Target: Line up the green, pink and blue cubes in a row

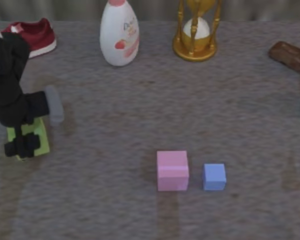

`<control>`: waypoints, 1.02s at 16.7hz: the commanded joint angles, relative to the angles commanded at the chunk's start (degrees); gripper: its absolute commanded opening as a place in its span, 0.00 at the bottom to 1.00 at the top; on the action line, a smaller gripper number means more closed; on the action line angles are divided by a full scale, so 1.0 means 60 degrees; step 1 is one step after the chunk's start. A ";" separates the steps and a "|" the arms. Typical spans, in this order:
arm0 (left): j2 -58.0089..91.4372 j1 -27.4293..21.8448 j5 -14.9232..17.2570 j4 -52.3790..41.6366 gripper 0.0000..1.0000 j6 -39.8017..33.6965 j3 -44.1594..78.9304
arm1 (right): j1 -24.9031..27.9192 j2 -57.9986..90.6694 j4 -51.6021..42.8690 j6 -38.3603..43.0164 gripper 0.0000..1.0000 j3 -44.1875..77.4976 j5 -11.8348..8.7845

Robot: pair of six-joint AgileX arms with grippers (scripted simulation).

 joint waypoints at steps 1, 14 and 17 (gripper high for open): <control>-0.0114 0.0026 -0.0001 -0.0278 0.00 -0.0005 0.0167 | 0.0000 0.0000 0.0000 0.0000 1.00 0.0000 0.0000; -0.0910 -0.0260 -0.0009 -0.2040 0.00 -0.0168 0.1107 | 0.0000 0.0000 0.0000 0.0000 1.00 0.0000 0.0000; -0.1110 -0.1435 -0.0013 -0.2156 0.00 -0.0625 0.1026 | 0.0000 0.0000 0.0000 0.0000 1.00 0.0000 0.0000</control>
